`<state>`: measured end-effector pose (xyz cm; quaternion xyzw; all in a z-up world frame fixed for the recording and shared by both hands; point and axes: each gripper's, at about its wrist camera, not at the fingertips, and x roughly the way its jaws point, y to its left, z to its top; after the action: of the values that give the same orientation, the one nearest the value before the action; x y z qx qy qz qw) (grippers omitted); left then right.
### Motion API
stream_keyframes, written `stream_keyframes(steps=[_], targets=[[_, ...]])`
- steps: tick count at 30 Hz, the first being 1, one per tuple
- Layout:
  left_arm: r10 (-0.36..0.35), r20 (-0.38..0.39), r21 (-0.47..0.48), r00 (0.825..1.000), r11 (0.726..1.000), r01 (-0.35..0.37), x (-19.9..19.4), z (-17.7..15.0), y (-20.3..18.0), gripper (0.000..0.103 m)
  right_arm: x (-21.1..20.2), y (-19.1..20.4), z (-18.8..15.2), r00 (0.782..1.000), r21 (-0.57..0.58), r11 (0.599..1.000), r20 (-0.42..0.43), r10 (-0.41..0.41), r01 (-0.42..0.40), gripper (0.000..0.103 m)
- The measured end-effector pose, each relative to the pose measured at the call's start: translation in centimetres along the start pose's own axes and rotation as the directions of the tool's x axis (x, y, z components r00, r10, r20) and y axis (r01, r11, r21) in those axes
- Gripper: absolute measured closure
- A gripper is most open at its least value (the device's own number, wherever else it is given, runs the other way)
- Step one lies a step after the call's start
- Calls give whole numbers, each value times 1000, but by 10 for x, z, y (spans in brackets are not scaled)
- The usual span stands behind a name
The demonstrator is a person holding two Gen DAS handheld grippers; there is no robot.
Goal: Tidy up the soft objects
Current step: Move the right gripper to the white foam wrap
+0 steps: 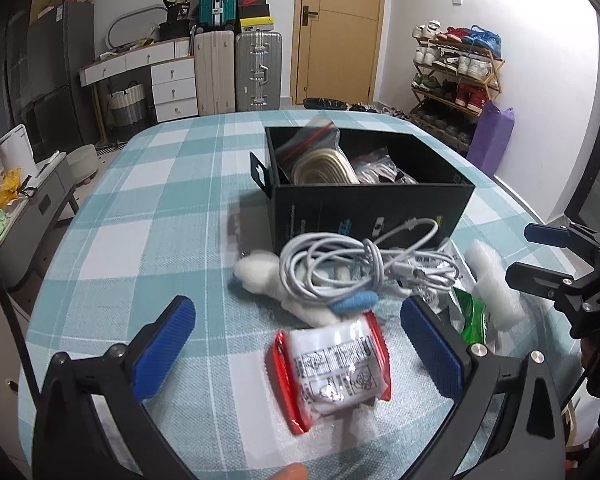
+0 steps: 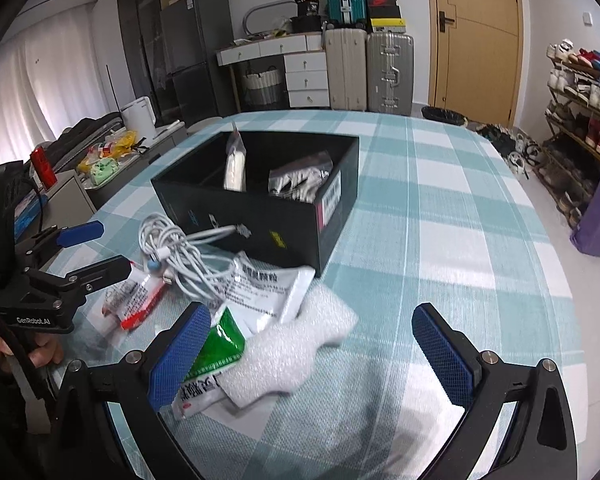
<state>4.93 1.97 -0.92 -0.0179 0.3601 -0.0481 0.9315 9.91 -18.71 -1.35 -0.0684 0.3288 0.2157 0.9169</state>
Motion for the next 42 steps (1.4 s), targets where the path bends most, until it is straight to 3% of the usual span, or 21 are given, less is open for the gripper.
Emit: stream_keyframes(steps=[15, 31, 36, 40, 42], targets=[[-3, -53, 50, 999, 999, 6, 7, -8, -11, 0, 9, -4, -16, 999, 40, 999, -51, -15, 17, 1], [-22, -90, 28, 996, 999, 24, 12, -8, -6, 0, 18, -15, -24, 991, 86, 996, -130, -22, 34, 1], [-25, -94, 25, 995, 999, 27, 13, -8, -5, 0, 17, -12, -25, 993, 87, 996, -121, 10, 0, 4], [-24, -95, 25, 995, 999, 27, 12, -7, -3, 0, 19, -10, -25, 992, 87, 996, -124, 26, -16, 18], [-24, -95, 25, 995, 999, 27, 12, -8, -4, 0, 20, -9, -25, 992, 84, 996, -125, 28, -17, 18]])
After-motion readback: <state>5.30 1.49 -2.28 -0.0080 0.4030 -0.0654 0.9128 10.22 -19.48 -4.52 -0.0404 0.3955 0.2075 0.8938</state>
